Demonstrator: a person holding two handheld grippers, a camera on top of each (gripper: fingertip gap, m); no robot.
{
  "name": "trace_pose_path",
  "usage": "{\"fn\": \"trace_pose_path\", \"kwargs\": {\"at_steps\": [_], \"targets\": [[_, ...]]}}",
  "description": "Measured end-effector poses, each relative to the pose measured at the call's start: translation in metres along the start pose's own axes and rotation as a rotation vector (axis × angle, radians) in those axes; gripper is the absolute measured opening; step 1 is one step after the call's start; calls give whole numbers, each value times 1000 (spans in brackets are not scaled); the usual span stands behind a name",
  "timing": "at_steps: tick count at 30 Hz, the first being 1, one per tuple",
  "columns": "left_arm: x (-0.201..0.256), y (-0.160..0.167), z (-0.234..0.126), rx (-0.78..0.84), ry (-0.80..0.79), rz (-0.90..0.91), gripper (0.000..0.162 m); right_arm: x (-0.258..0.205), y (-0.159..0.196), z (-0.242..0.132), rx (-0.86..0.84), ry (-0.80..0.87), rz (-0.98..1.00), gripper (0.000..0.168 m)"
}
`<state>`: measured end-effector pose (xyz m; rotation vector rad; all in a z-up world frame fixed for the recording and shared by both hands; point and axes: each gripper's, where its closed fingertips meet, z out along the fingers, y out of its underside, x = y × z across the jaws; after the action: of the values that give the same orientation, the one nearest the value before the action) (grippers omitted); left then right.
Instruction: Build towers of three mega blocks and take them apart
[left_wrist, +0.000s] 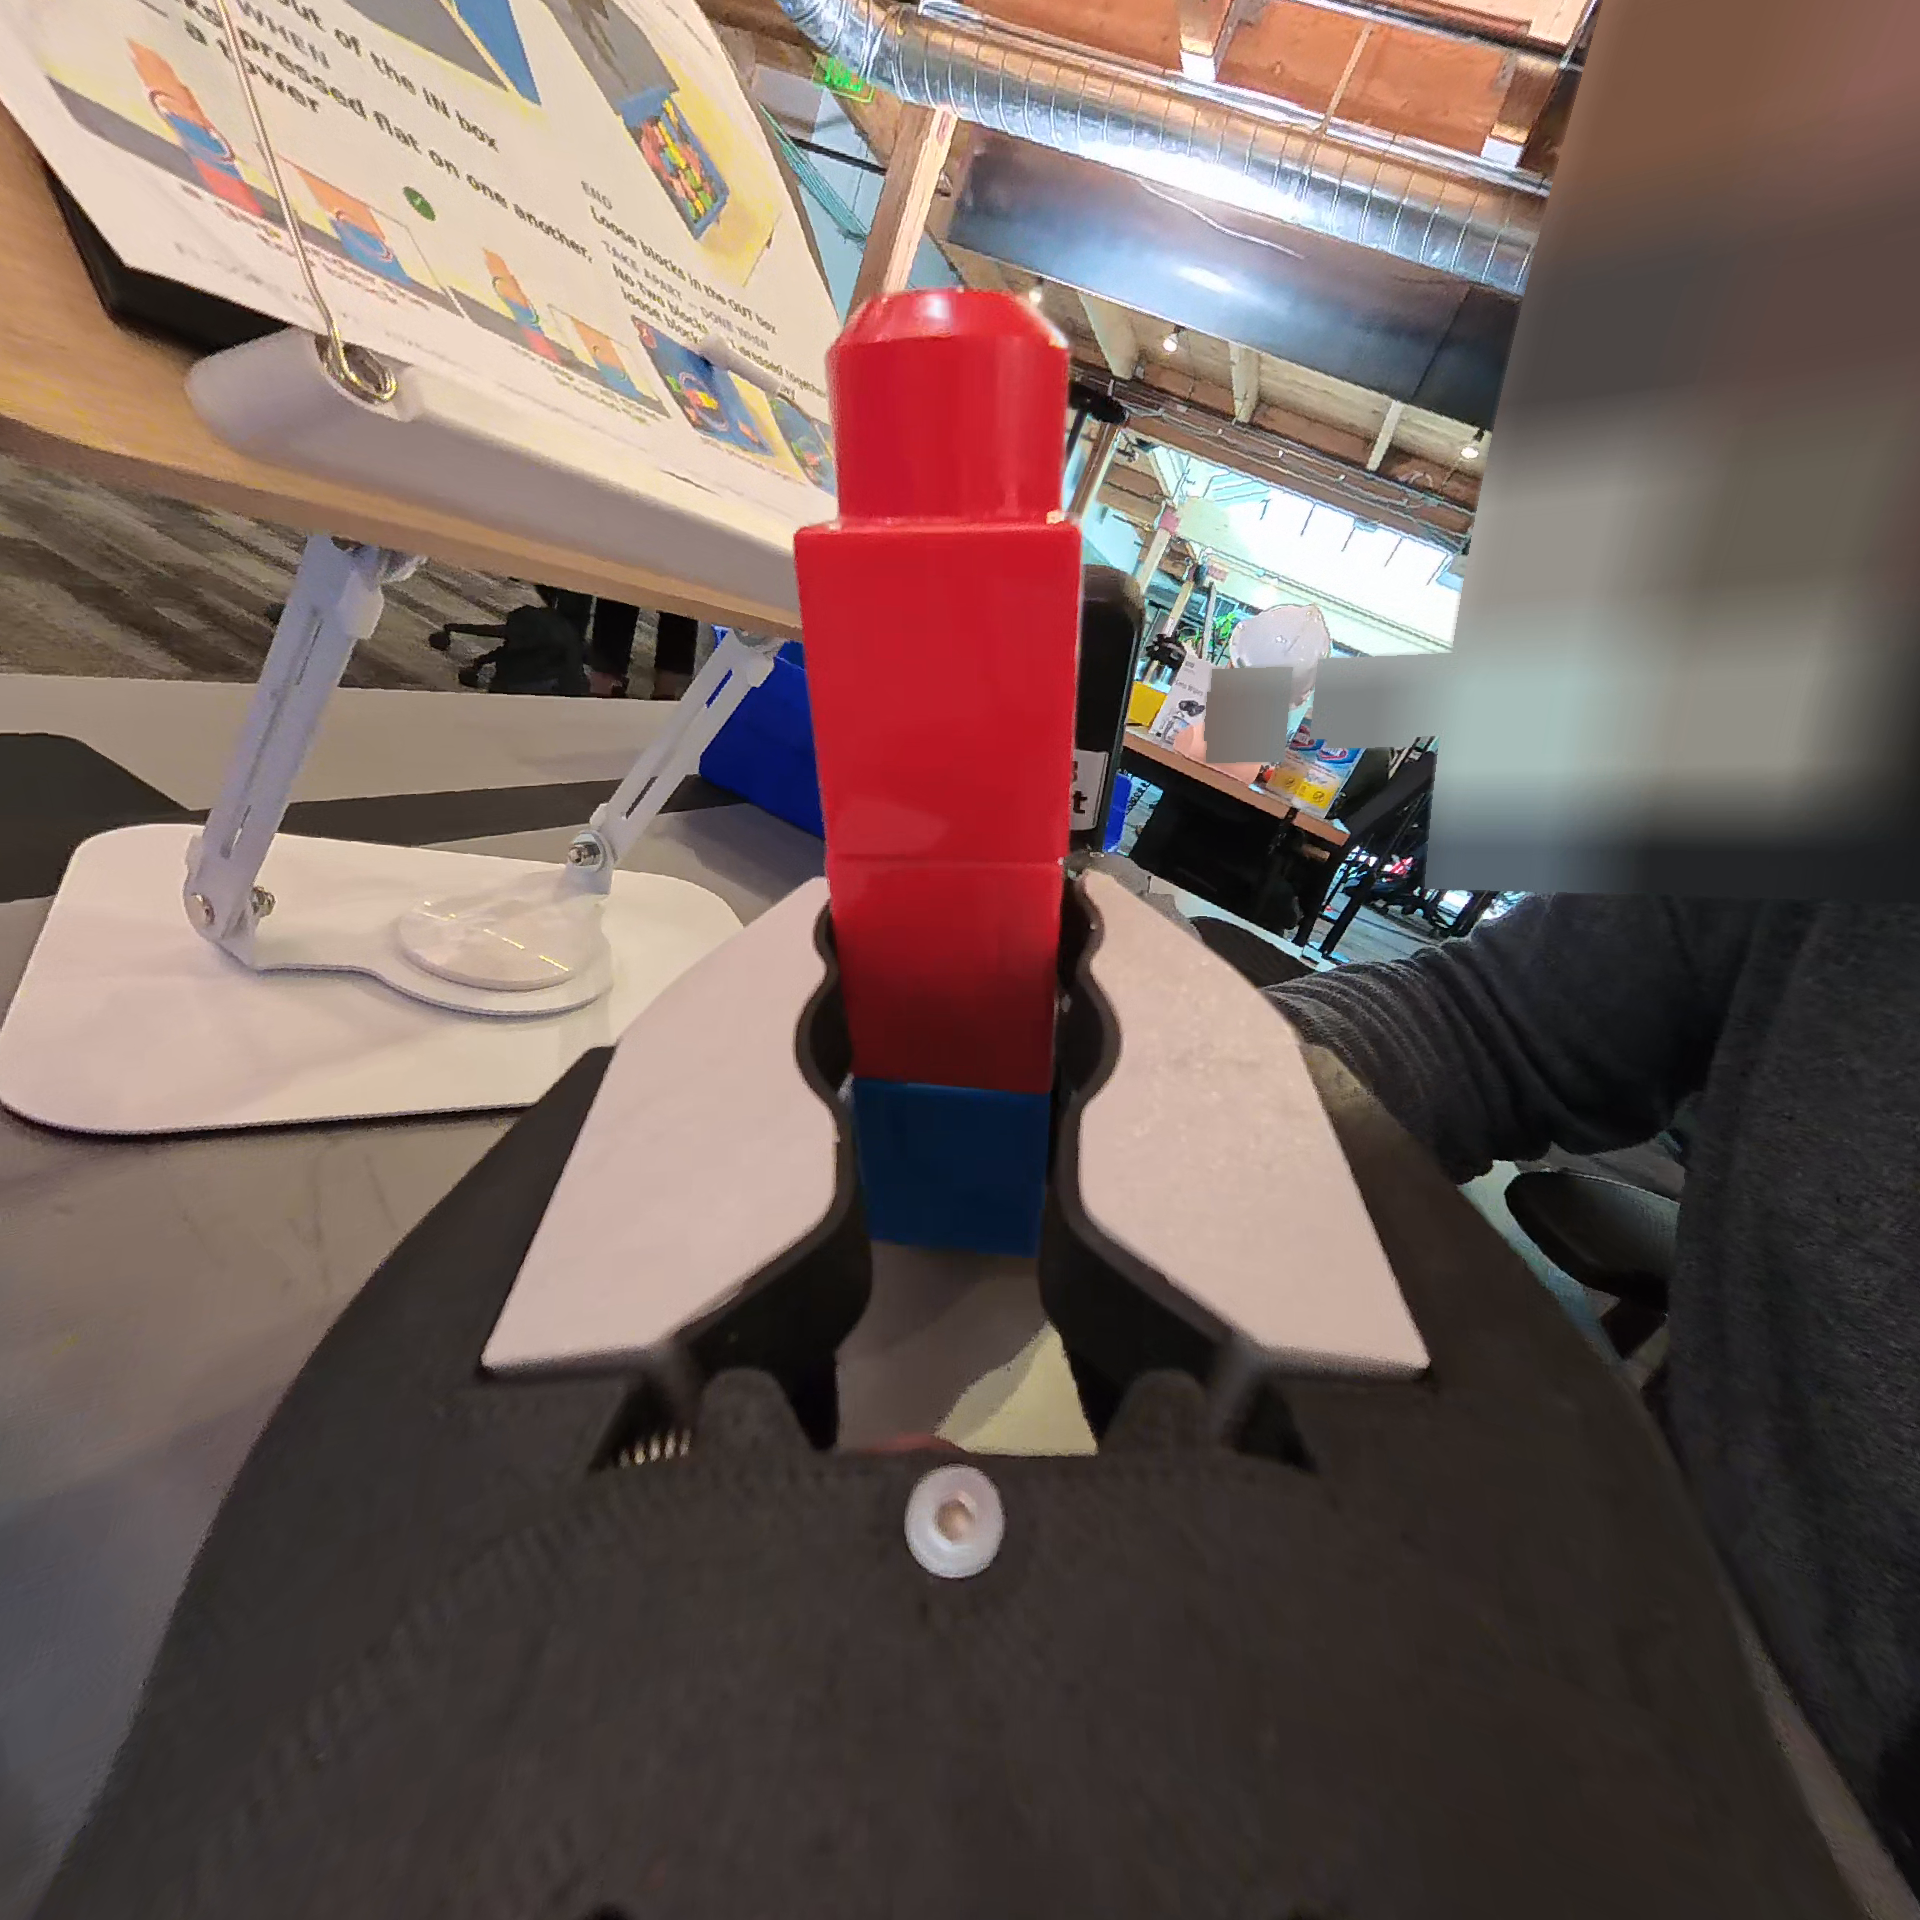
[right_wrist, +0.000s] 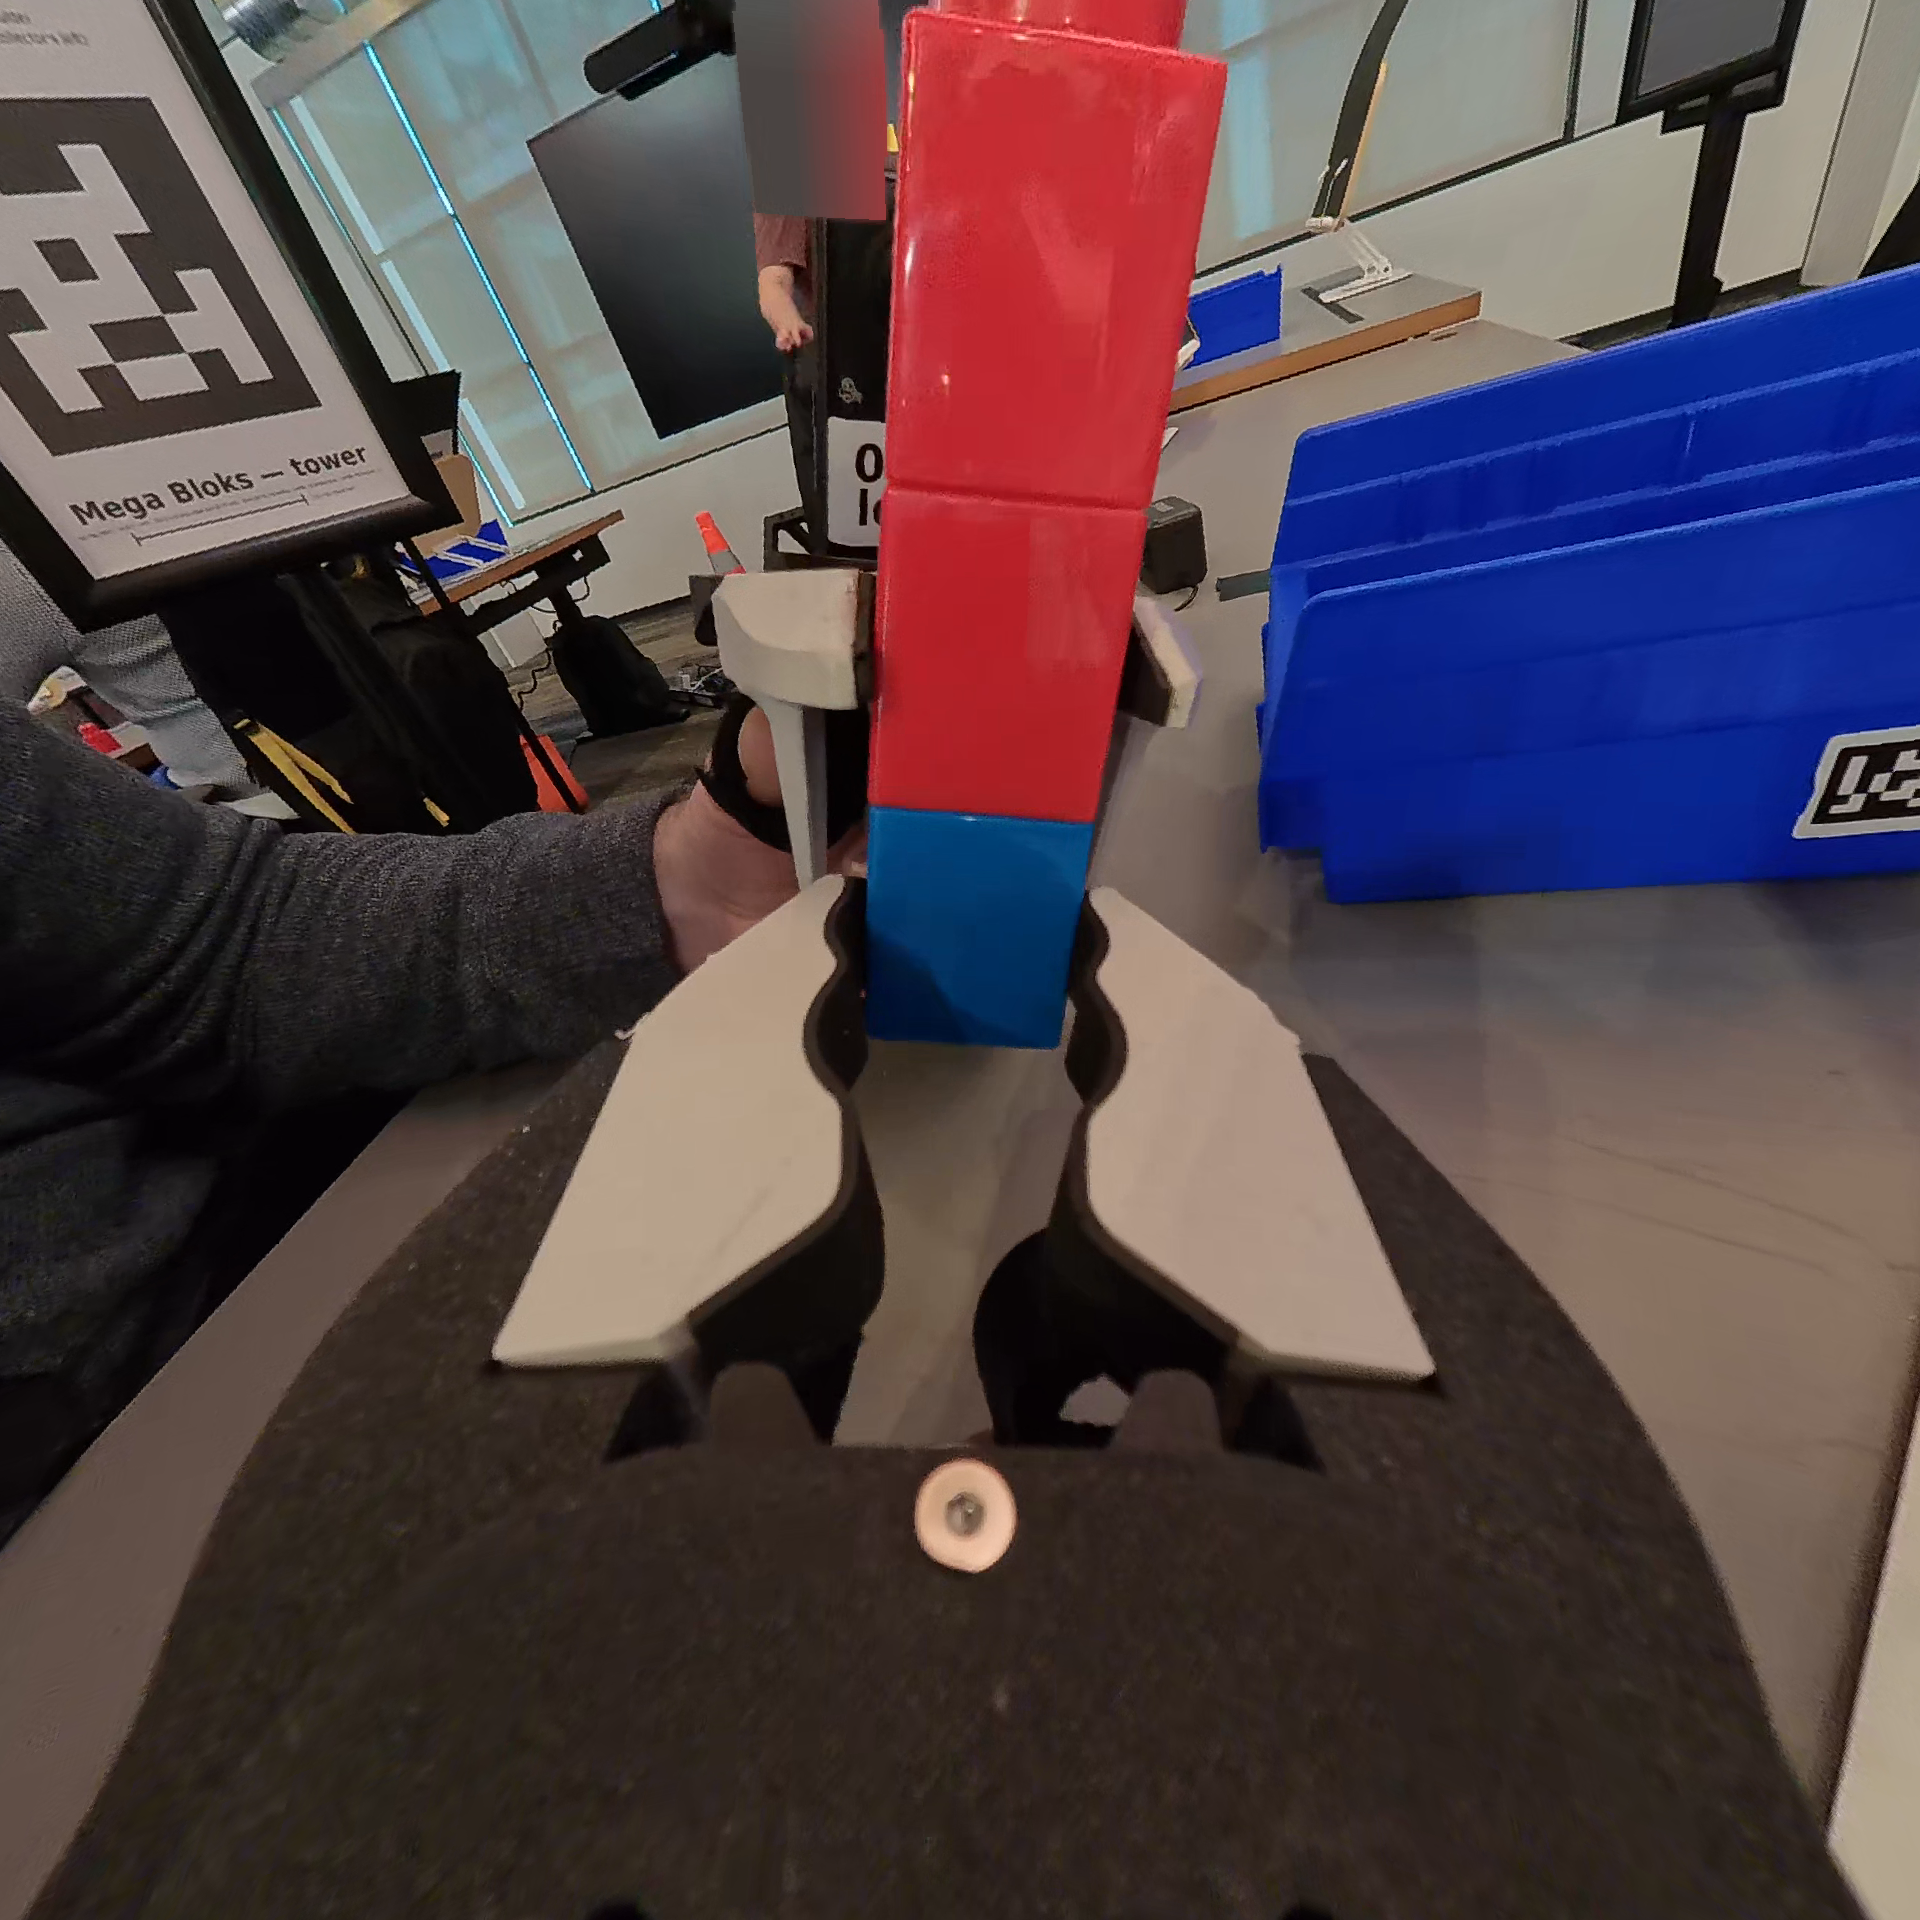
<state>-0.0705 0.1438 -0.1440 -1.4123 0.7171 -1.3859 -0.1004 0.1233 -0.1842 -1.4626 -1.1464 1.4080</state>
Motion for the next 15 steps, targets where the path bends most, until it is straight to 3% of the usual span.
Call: {"fn": "trace_pose_path", "kwargs": {"at_steps": [5, 11, 15], "targets": [[1, 0, -1, -30, -4, 20, 37, 0, 0, 1, 0, -4, 2, 36], [5, 12, -6, -180, -21, 111, 37, -1, -18, -12, 125, -47, 36, 49], [14, 8, -7, -200, 4, 161, 37, -11, -29, -15, 119, -57, -49, 55]]}}
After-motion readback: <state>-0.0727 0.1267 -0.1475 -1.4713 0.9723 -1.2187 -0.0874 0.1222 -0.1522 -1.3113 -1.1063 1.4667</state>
